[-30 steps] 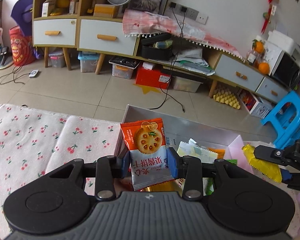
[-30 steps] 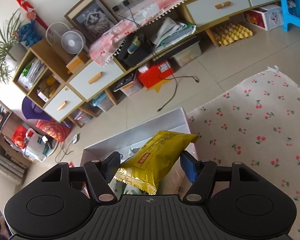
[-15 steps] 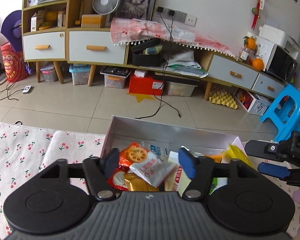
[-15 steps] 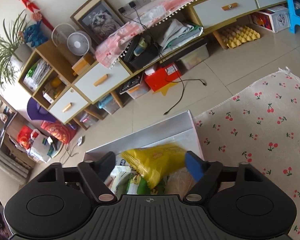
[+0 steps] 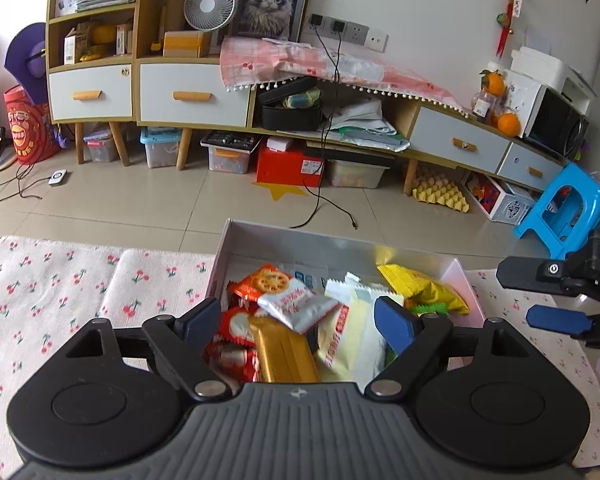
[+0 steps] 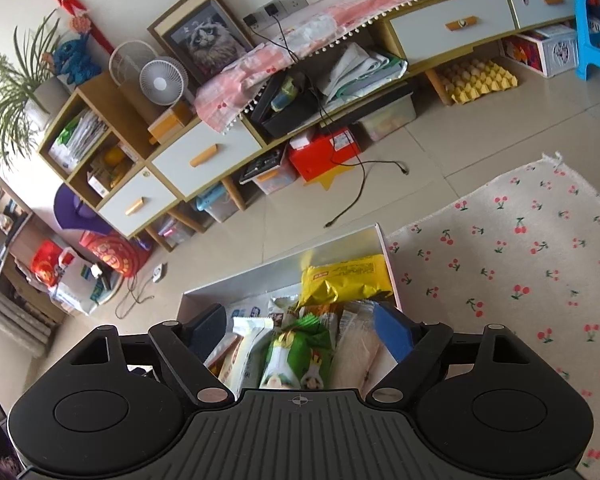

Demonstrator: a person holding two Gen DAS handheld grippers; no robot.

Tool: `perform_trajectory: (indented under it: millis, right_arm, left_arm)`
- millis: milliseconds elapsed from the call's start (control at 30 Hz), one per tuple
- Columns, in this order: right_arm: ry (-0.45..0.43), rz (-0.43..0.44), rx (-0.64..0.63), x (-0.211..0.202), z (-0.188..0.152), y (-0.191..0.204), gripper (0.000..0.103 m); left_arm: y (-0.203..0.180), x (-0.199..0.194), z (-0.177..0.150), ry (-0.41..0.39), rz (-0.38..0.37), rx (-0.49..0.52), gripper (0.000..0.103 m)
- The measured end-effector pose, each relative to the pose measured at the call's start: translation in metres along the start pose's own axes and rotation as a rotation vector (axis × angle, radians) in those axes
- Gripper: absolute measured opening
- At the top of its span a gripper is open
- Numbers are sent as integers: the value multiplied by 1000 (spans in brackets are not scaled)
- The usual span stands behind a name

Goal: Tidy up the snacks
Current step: 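Open both grippers to drop the two packets into the pink box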

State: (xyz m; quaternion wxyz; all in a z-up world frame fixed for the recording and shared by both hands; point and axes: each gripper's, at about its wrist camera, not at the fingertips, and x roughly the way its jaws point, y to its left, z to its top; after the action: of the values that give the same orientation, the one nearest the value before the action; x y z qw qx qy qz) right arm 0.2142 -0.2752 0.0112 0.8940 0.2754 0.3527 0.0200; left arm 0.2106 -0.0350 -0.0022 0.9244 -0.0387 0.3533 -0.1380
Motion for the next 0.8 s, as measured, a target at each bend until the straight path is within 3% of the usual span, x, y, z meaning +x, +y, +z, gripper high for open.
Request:
perform_trajectory:
  millis: [633,800]
  right_arm:
    - [100,-91,-106,-62,-43,21,90]
    - [131,-99,-128,-71,-55,26,90]
  left_arm:
    - [3,-58,-25,67,17,-26,99]
    - [7,-66,-32,121,13,-45,101]
